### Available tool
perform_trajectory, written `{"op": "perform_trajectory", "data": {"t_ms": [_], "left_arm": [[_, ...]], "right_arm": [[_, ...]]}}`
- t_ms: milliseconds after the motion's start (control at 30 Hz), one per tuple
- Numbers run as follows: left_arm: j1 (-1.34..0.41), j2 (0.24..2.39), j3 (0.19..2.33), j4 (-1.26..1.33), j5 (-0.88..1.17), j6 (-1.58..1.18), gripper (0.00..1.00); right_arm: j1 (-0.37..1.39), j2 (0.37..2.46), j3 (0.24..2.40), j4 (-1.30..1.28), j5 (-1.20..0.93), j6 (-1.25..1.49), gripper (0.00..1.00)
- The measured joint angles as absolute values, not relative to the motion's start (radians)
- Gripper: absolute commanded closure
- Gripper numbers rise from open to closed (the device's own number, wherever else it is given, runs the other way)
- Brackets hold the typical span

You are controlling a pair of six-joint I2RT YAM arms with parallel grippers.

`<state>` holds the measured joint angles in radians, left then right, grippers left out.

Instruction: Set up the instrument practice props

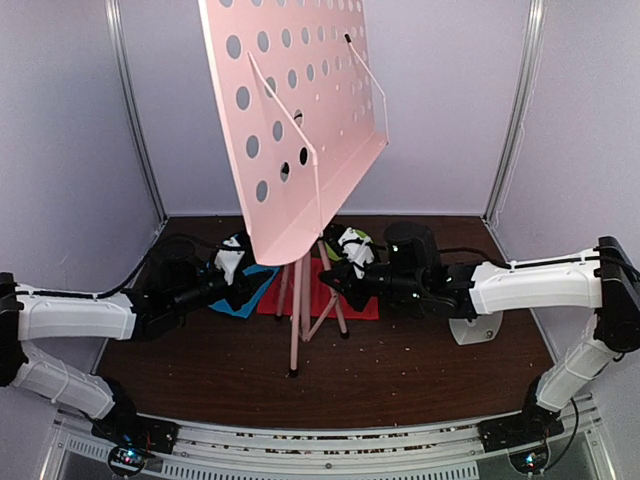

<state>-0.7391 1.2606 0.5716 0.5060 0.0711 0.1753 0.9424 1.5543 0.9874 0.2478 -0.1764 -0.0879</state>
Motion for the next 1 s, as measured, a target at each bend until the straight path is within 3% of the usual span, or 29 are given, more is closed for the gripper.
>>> {"op": "perform_trajectory", "data": {"t_ms": [233,433,633,1000], "left_arm": [[-0.722,1.034,0.509,0.356,-0.006,0.074,0.44],[-0.879,0.908,0.431,0.287,-0.067,-0.055,0.43],[-1.055,1.023,0.405,0.280,-0.115,-0.161,0.38],[-1.112,1.374,0.508,0.453,-0.133,-0.247,0.41]], "right_arm": [[0.950,1.533,0.966,0.252,-0.101,-0.022,1.00],[0.973,1.523,0.946,0.271,-0.043,-0.007,1.00],[1.005,1.522,0.939,0.281,0.002,-0.009,1.00],[1.029,1.512,0.923,0.293,0.036,-0.011,1.00]]}}
